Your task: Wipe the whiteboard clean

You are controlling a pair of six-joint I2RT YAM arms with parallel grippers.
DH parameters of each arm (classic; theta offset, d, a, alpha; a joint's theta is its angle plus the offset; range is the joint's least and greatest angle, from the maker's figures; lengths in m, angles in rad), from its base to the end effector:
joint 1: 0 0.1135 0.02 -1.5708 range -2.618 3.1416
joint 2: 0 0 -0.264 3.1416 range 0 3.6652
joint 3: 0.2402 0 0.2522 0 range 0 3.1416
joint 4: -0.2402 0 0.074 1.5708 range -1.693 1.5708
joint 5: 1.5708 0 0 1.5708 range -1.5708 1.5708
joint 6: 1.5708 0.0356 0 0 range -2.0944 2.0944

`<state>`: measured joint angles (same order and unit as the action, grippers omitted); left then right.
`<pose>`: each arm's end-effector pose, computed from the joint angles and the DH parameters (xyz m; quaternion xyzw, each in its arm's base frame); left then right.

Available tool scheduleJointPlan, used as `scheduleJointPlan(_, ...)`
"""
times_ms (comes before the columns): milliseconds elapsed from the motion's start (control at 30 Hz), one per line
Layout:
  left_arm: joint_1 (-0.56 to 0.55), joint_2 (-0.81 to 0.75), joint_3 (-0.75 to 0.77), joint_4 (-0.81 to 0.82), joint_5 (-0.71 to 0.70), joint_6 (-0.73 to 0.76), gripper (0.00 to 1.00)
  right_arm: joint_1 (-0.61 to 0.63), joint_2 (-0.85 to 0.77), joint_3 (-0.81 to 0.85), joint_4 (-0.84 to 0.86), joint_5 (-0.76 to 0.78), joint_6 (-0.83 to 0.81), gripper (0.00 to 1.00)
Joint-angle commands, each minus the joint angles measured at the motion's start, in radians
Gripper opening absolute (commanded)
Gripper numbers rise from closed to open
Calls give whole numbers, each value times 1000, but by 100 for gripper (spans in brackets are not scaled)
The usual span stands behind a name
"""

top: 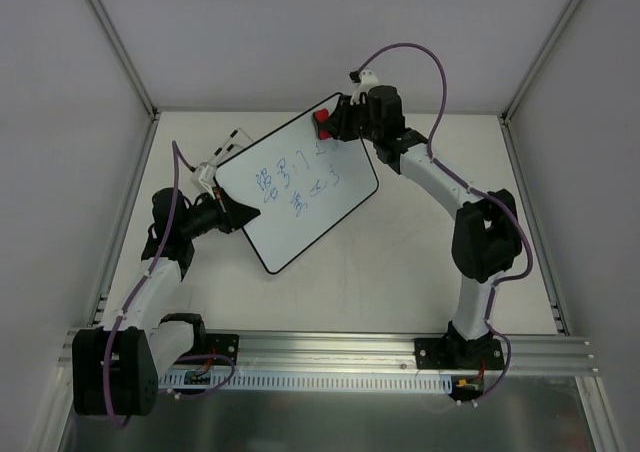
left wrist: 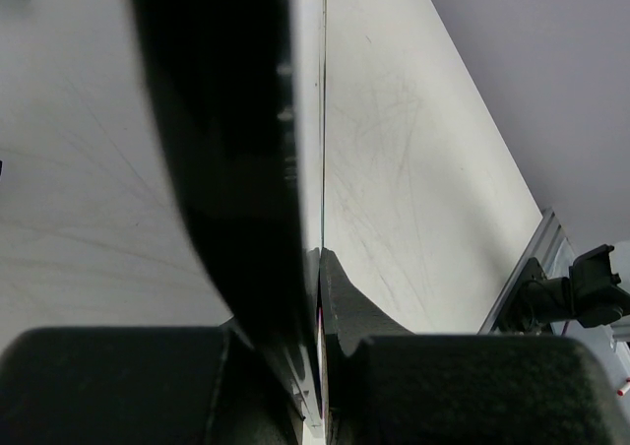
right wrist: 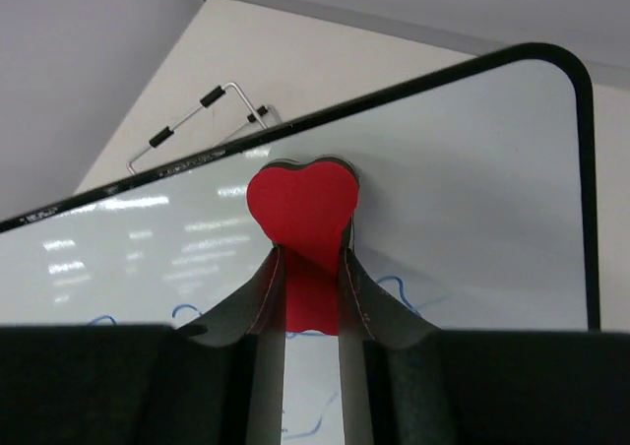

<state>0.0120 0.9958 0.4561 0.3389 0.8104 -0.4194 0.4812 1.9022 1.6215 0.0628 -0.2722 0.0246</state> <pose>0.2143 -0.0232 0.2410 0.0913 0.7486 -0.4166 0.5077 0.4065 0.2231 0.3295 -0.2576 0.7333 0.2576 0.5740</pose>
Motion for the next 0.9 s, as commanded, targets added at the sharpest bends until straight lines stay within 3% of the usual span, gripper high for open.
scheduleJointPlan(0,-6,-8,32,-49,-30,100,0,4,37,-31,184,60,113,8)
scheduleJointPlan(433,-44,-20,29,-46,15,113,0,-4,37,-322,321,180,213,5)
scheduleJointPlan(867,-46,-29,18,-46,16,105,0,-35,57,-411,338,169,253,0)
